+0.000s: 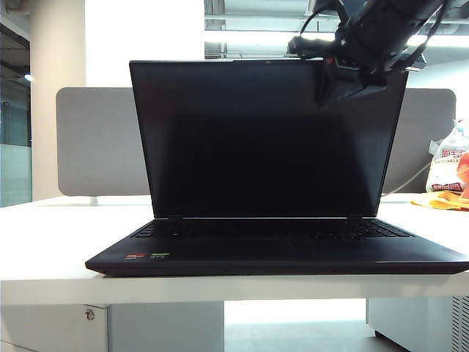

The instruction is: Open the lid of the laptop and use the keypad to enter the password "123".

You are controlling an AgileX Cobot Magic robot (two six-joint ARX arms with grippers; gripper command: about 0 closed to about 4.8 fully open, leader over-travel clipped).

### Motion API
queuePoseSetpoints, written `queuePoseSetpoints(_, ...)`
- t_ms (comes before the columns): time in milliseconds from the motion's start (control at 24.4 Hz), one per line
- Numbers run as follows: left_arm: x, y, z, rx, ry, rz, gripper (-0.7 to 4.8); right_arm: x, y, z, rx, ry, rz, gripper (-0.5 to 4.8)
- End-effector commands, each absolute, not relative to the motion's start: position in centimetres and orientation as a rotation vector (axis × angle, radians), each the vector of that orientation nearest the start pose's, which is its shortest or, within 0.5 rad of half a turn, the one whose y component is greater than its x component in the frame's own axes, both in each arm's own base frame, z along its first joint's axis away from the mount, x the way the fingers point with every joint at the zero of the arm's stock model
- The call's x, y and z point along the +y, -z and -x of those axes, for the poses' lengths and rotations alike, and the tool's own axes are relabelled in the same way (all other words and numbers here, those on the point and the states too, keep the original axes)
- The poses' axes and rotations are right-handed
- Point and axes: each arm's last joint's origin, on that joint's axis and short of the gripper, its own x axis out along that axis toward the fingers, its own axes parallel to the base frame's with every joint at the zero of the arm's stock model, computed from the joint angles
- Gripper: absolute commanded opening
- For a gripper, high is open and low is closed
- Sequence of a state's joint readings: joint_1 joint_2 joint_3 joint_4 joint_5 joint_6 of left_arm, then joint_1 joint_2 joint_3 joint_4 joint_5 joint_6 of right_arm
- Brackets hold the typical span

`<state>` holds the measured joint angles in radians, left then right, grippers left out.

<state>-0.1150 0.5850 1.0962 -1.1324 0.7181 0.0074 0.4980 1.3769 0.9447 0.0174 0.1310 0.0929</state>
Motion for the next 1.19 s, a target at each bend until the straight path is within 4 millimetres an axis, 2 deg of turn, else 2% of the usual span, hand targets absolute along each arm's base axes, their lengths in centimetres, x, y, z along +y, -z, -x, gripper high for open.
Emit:
queuePoseSetpoints(41,-2.6,-37.2,-5.9,0.589,0.811,0.171,-0.06,14.5,-28.5,-27.8,0.373,-0.342,0.049,-0.06)
queuePoseSetpoints(410,-2.7,-37.1,-6.7,0.599,0.802,0.159,-0.06,16.0,-30.7,-31.9,0.325,-0.337,0.080,-0.06)
queuePoseSetpoints(820,-2.6,-37.2,-6.8,0.591,0.788,0.152,-0.06,13.8,-33.7,-36.4,0.278,-0.288,0.041,-0.06)
queuePoseSetpoints(1189,-2.6,-37.2,-6.8,0.589,0.788,0.154,-0.06,13.8,-32.9,-37.9,0.296,-0.282,0.041,-0.06)
